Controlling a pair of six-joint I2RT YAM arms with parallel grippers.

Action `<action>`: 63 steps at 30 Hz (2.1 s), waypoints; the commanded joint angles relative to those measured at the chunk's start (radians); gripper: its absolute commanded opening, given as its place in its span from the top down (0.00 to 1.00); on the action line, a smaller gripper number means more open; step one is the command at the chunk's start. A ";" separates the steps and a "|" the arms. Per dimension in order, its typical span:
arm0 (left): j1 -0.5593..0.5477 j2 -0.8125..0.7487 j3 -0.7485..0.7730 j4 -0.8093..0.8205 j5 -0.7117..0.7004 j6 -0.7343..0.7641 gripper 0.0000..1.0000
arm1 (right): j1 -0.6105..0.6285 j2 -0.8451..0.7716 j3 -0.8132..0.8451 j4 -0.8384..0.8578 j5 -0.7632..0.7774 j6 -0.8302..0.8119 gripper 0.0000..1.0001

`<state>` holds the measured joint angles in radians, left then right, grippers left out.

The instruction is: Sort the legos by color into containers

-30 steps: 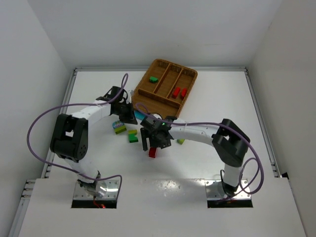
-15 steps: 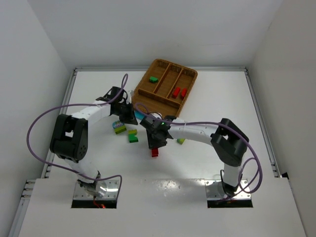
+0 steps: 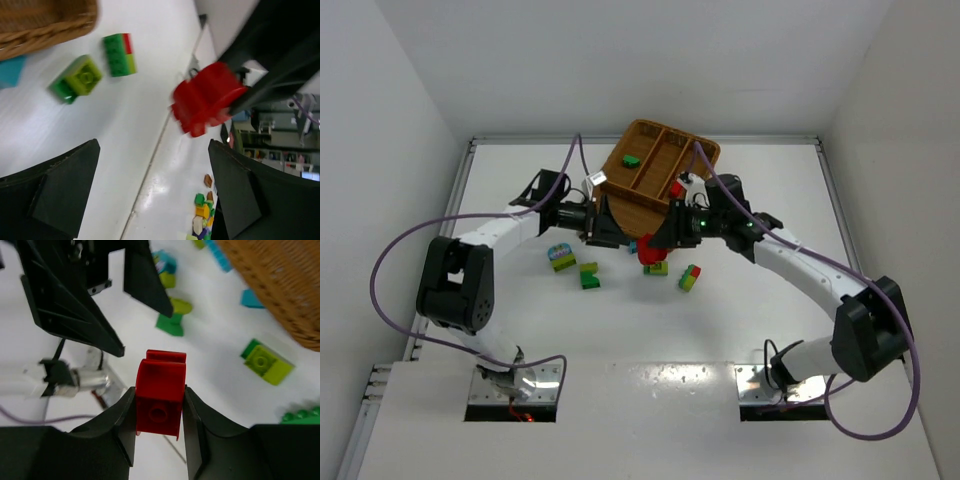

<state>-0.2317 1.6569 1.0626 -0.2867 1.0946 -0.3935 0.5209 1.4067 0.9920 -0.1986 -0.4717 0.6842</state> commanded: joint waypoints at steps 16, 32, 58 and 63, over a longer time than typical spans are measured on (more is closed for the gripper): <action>-0.099 -0.036 0.020 0.034 0.343 0.168 0.14 | -0.065 0.014 -0.086 0.370 -0.409 0.098 0.85; -0.130 -0.036 0.077 0.004 0.353 0.177 0.80 | -0.065 0.052 -0.076 0.390 -0.398 0.129 0.85; -0.004 0.075 0.454 -0.336 -0.757 -0.015 1.00 | -0.260 0.083 0.219 -0.249 0.392 0.012 0.84; -0.038 0.144 0.568 -0.345 -0.802 -0.053 1.00 | -0.260 0.247 0.420 -0.291 0.496 0.003 0.84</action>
<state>-0.2455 1.7622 1.5673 -0.5800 0.4099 -0.4129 0.2630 1.6001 1.3094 -0.4374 -0.1043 0.6987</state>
